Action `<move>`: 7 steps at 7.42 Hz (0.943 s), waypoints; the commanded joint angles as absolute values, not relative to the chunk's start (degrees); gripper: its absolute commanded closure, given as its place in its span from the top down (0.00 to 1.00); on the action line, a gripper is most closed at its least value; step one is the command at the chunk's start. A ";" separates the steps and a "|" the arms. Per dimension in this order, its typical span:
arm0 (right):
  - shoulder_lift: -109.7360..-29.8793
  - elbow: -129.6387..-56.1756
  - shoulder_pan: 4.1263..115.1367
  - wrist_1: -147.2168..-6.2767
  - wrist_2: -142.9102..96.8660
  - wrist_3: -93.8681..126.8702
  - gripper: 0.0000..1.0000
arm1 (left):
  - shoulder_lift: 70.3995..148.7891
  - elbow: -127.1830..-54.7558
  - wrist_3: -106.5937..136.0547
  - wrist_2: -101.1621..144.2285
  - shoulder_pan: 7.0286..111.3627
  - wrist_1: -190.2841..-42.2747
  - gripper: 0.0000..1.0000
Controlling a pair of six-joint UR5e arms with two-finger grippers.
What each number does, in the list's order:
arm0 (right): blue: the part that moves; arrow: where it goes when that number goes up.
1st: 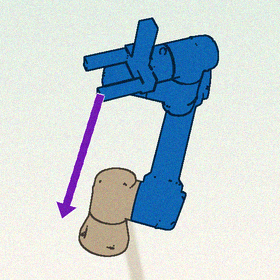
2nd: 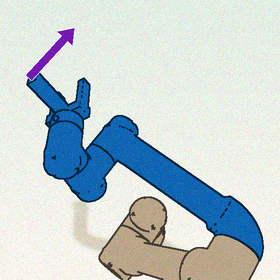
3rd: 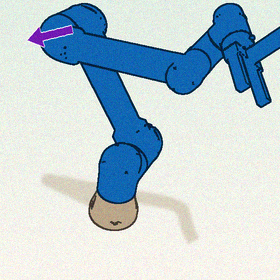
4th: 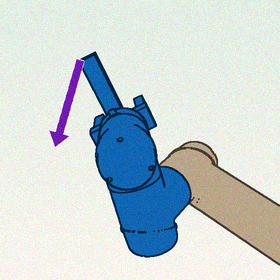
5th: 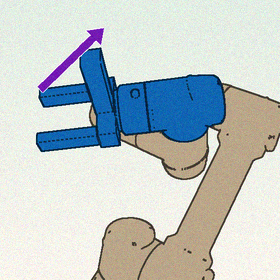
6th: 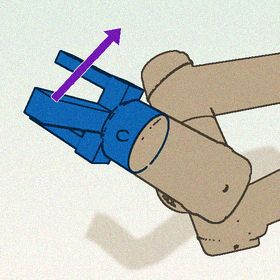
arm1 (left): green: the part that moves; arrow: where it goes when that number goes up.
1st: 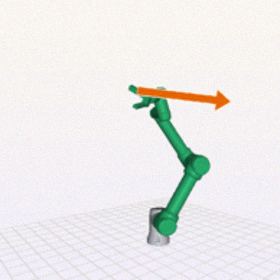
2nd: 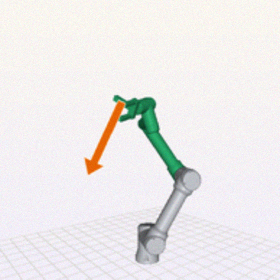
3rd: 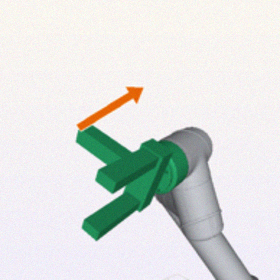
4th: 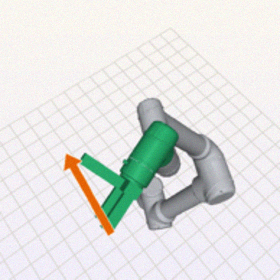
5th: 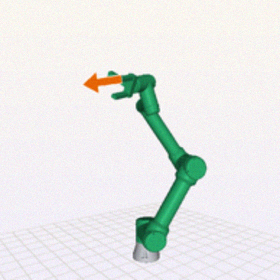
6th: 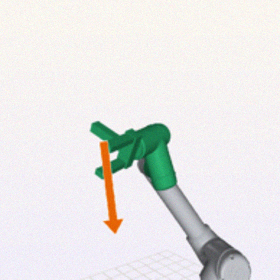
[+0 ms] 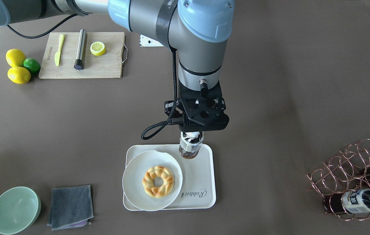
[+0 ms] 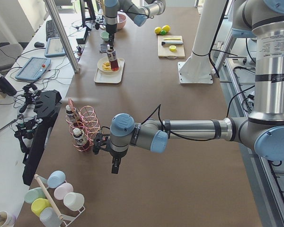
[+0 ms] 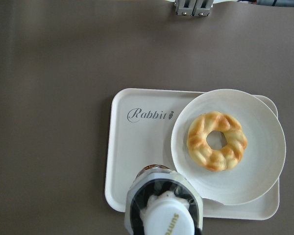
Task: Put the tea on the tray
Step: 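Carry the bottle with the right gripper and set it on the tray beside the plate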
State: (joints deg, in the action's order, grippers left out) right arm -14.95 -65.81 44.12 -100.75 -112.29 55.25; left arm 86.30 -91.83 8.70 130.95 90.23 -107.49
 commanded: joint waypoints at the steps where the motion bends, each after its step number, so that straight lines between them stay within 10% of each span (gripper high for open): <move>1: -13.54 -56.19 44.74 -91.10 -111.45 55.19 0.00 | 86.57 -90.62 8.61 130.87 90.26 -107.58 0.98; 7: -9.84 -47.38 42.63 -83.85 -106.62 55.81 0.00 | 86.92 -89.57 8.26 130.69 90.18 -107.75 0.98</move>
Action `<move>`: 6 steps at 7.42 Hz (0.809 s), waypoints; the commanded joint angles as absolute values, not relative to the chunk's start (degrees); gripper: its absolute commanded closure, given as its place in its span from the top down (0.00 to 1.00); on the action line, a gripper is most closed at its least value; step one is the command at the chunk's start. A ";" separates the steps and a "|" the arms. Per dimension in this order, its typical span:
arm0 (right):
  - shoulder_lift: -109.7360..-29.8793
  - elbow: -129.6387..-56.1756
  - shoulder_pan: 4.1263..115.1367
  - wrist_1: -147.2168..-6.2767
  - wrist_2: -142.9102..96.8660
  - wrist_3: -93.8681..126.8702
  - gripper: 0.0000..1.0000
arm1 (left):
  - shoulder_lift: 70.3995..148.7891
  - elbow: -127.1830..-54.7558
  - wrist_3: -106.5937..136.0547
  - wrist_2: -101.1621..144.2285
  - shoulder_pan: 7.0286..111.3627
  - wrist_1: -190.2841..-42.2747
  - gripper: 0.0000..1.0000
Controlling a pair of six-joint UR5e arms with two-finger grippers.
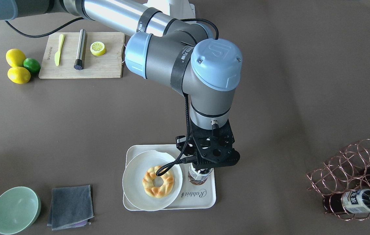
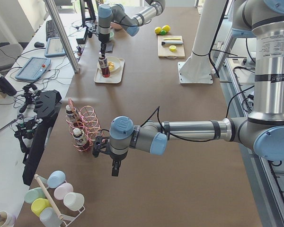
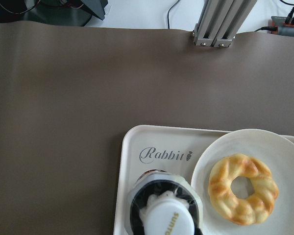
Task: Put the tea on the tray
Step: 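Carry the bottle with the right gripper and set it on the tray beside the plate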
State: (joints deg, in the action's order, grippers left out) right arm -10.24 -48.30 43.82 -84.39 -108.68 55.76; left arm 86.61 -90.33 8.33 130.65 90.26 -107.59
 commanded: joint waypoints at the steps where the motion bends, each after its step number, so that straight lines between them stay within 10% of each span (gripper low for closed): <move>1: -9.93 -46.68 42.10 -82.80 -105.92 55.81 0.00 | 87.27 -88.95 8.26 130.69 90.26 -107.84 0.98; 6: -10.11 -46.49 41.48 -81.92 -104.68 55.72 0.00 | 87.54 -88.60 8.26 130.52 90.18 -107.84 0.98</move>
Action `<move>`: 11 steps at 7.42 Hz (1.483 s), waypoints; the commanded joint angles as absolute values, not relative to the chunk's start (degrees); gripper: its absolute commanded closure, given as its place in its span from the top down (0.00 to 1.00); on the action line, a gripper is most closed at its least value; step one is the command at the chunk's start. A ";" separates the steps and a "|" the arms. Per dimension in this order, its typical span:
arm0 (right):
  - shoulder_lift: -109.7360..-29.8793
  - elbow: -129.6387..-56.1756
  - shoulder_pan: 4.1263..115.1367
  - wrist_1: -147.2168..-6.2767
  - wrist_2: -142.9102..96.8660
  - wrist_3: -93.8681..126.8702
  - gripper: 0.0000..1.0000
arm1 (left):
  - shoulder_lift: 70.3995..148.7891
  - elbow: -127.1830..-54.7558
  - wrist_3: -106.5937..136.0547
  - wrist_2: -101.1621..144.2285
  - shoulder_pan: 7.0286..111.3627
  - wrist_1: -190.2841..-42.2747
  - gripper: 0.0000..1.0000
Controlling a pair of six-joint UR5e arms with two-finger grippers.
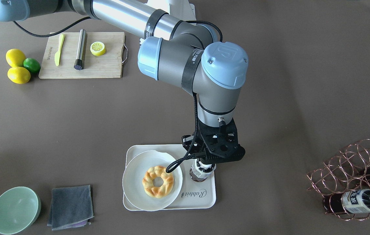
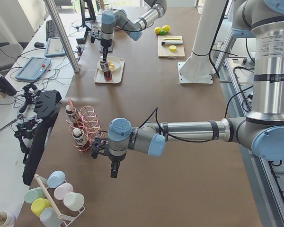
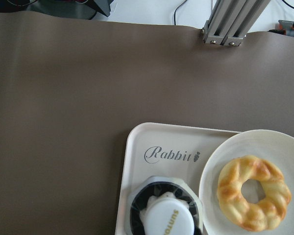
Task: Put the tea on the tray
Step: 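Carry the bottle with the right gripper and set it on the tray beside the plate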
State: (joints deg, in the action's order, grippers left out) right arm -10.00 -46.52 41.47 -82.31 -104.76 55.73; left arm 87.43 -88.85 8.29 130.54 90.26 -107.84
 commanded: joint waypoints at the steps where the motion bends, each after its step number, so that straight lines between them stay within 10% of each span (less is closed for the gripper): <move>1: -10.28 -46.49 41.48 -81.91 -104.59 55.55 0.97 | 87.89 -88.25 8.26 130.52 90.18 -107.84 0.98; 5: -10.54 -51.21 42.09 -84.09 -105.54 56.07 1.00 | 88.59 -87.80 8.26 130.96 90.26 -107.75 0.98; 11: -33.60 -98.91 52.27 -127.68 -113.29 34.70 1.00 | 87.72 -88.16 8.35 131.22 92.46 -107.58 0.98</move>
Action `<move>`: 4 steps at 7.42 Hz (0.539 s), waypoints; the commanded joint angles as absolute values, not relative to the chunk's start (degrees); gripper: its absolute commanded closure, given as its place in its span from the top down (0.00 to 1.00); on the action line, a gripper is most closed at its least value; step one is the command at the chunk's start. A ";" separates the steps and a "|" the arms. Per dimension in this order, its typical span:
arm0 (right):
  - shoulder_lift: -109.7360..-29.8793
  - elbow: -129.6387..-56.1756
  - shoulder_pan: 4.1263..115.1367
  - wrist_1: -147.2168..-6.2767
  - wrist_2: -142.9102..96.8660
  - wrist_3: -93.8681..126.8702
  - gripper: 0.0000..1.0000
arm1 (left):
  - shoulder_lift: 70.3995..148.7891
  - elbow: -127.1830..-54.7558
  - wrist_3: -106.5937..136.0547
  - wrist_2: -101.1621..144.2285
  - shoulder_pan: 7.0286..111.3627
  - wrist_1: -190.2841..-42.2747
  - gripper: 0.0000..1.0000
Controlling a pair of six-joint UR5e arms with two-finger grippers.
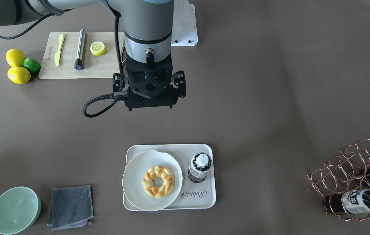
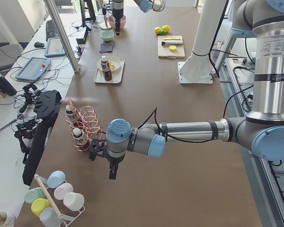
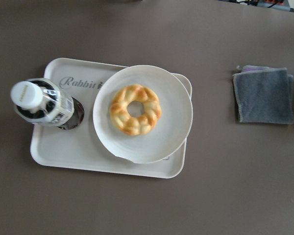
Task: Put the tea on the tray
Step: 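Carry the bottle with the right gripper and set it on the tray beside the plate, then open the right gripper and withdraw the right arm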
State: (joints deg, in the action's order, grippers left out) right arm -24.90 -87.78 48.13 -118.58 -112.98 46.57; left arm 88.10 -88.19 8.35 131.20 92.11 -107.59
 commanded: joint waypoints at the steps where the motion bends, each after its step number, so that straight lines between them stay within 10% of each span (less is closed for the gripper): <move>1: -40.36 -102.97 54.21 -127.62 -113.29 28.36 1.00 | 87.63 -88.07 8.35 131.13 92.55 -107.49 0.98; 4: -54.88 -105.11 66.84 -127.18 -113.46 3.25 1.00 | 87.19 -87.98 8.35 131.13 92.72 -107.40 0.98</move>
